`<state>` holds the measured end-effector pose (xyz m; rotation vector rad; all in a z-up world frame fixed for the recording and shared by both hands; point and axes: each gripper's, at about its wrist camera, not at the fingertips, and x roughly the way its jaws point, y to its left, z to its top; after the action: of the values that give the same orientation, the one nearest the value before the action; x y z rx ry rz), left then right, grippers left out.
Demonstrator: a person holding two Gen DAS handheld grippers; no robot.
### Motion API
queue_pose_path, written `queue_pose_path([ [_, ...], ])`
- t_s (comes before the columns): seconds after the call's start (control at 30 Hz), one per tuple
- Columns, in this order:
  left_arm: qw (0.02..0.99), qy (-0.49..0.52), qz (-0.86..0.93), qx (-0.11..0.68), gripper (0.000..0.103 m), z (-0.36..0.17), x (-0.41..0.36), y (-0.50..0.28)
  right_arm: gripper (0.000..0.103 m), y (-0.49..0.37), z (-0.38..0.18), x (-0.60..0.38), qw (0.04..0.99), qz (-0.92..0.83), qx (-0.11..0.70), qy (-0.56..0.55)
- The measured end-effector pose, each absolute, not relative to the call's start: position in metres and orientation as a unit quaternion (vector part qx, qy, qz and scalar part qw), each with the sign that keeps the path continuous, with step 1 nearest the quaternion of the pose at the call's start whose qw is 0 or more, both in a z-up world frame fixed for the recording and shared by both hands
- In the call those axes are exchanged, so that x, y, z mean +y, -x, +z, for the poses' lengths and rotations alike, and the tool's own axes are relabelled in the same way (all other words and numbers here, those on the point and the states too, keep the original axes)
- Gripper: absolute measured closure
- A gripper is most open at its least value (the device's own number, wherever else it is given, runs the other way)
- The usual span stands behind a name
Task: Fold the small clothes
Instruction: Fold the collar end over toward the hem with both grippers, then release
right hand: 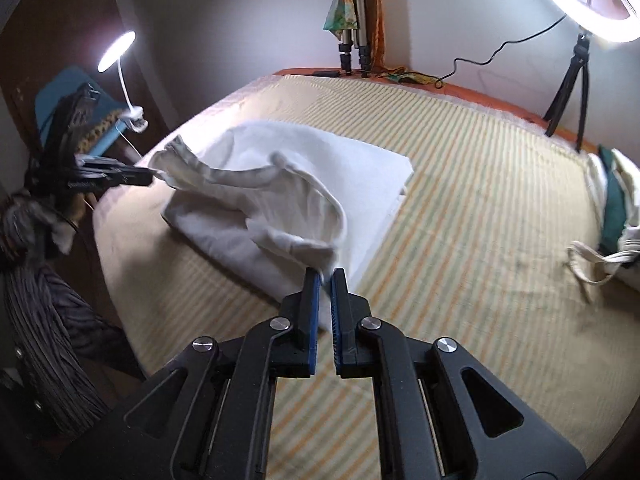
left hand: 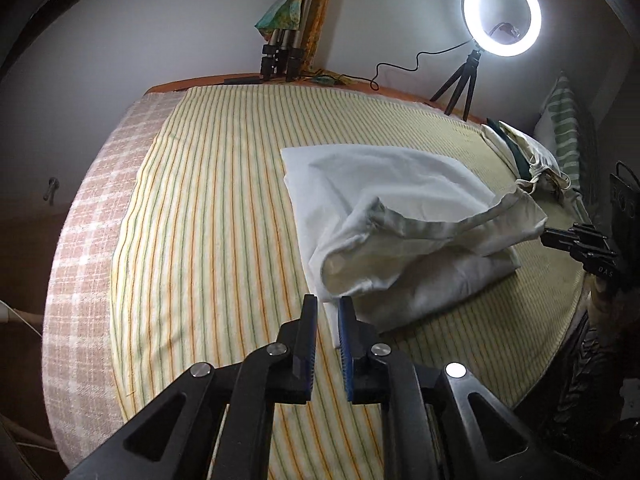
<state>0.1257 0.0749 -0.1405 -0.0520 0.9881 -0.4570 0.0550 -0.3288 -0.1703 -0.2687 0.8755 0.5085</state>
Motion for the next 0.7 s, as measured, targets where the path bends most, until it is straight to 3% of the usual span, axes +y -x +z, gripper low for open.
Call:
queue_pose_path([
  [0.1,0.863,0.046,-0.207,0.459,0.079,-0.130,0.092,-0.124,0.096,-0.057,-0.159,-0.350,0.872,0.236,0.423,0.075],
  [0.17,0.865,0.074,-0.192,0.458,0.075,-0.128,0.102,-0.131,0.089,-0.063,-0.155,-0.363,0.871,0.232,0.432,0.023],
  [0.2,0.862,0.093,-0.186,0.462,0.070,-0.130,0.105,-0.136,0.084,-0.067,-0.155,-0.369,0.869,0.229,0.439,-0.002],
  [0.27,0.848,0.136,-0.186,0.478,0.062,-0.139,0.108,-0.146,0.060,-0.077,-0.161,-0.377,0.860,0.224,0.456,-0.059],
  [0.3,0.839,0.154,-0.184,0.488,0.059,-0.146,0.108,-0.151,0.056,-0.083,-0.165,-0.380,0.850,0.225,0.466,-0.095],
  [0.43,0.808,0.184,-0.195,0.525,0.058,-0.171,0.095,-0.157,0.055,-0.095,-0.189,-0.381,0.805,0.246,0.507,-0.184],
  [0.57,0.786,0.193,-0.204,0.550,0.060,-0.188,0.085,-0.155,0.055,-0.094,-0.210,-0.368,0.784,0.245,0.542,-0.175],
  [0.7,0.777,0.209,-0.215,0.554,0.079,-0.188,0.084,-0.152,0.055,-0.094,-0.225,-0.365,0.759,0.262,0.558,-0.210],
])
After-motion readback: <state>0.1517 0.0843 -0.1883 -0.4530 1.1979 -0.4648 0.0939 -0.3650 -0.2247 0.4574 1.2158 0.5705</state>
